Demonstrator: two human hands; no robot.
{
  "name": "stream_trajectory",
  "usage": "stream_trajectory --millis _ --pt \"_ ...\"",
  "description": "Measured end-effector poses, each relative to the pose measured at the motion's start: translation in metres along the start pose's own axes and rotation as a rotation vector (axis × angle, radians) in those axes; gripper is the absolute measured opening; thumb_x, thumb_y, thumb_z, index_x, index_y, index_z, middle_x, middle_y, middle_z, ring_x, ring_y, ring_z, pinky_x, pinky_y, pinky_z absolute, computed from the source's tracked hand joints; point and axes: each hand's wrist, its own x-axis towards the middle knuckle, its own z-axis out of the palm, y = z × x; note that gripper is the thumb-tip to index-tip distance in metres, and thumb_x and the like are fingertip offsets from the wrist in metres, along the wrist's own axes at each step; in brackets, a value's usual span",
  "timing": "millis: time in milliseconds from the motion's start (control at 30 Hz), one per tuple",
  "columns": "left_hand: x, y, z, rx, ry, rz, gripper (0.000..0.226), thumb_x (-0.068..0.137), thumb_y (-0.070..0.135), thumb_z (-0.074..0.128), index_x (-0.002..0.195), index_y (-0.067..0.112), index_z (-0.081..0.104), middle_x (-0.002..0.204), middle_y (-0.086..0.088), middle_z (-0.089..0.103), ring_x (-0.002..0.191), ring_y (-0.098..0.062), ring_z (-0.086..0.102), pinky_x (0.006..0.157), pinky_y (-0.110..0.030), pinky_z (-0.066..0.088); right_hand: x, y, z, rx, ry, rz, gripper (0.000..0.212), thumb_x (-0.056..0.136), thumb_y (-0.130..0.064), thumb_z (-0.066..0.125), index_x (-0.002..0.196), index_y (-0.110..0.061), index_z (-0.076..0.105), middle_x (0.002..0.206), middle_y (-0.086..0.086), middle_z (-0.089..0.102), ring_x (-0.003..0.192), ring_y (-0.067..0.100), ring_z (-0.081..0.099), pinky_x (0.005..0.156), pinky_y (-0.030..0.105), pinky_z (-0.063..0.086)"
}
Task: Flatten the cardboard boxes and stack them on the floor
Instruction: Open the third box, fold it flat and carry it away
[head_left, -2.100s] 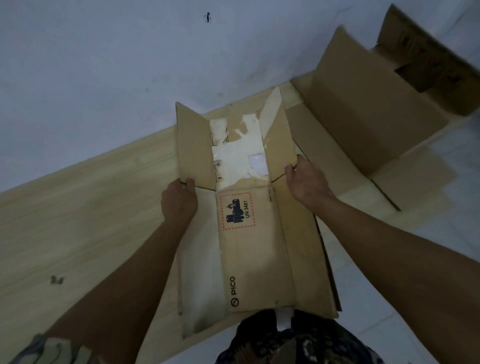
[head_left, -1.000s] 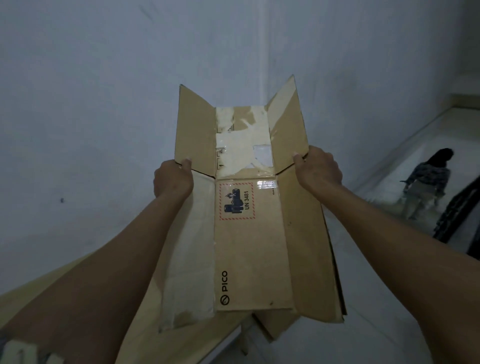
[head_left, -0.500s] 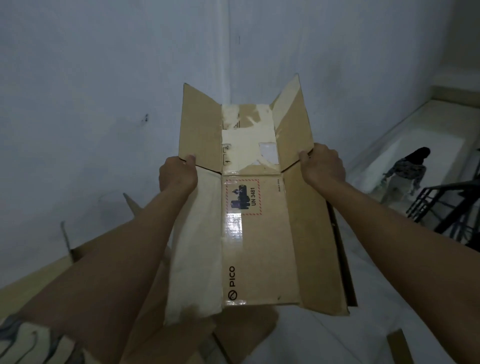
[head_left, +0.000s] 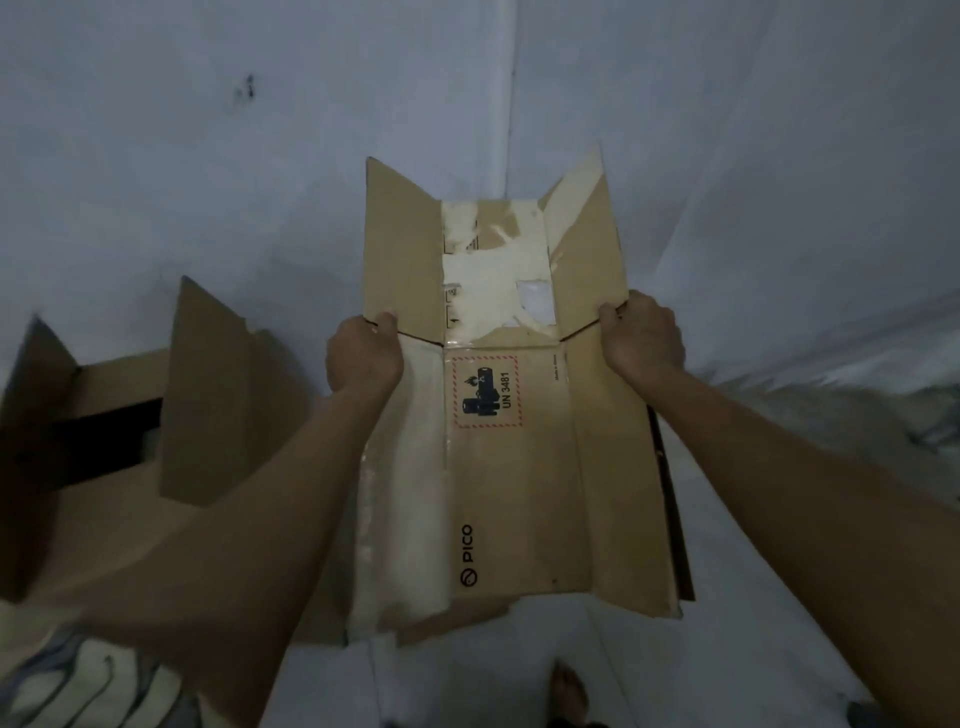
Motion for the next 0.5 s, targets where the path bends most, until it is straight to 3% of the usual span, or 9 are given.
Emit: stream_trajectory --millis 133,333,500 --pt "-0.009 -0.02 0.03 0.06 0.036 -0.137 0.05 0.101 0.043 0.043 0.11 0.001 0.067 0.116 -0.021 0.067 0.109 -0.039 0.061 0.088 -0.038 0.046 0.017 0.016 0.039 -0.006 -0.085 -0.045 0.032 0.103 -0.04 0.042 0.096 -0.013 0.06 0.096 0.013 0.063 0.083 0.03 0.059 0.069 0.032 0.041" --pt "-0.009 -0.081 0.098 0.135 0.063 -0.246 0.049 0.102 0.042 0.039 0.118 0.002 0.064 0.121 -0.019 0.064 0.115 -0.038 0.057 0.093 -0.039 0.043 0.027 0.069 0.137 -0.023 -0.197 -0.048 0.037 0.104 -0.044 0.037 0.096 -0.013 0.057 0.098 0.013 0.063 0.087 0.03 0.058 0.071 0.035 0.044" --pt "-0.004 -0.172 0.198 0.041 0.061 -0.25 0.049 0.102 0.045 0.041 0.108 0.003 0.065 0.109 -0.016 0.068 0.104 -0.035 0.062 0.082 -0.035 0.043 0.029 0.135 0.246 -0.053 -0.22 -0.039 0.038 0.105 -0.041 0.037 0.106 -0.008 0.057 0.103 0.016 0.063 0.085 0.026 0.052 0.07 0.035 0.039"
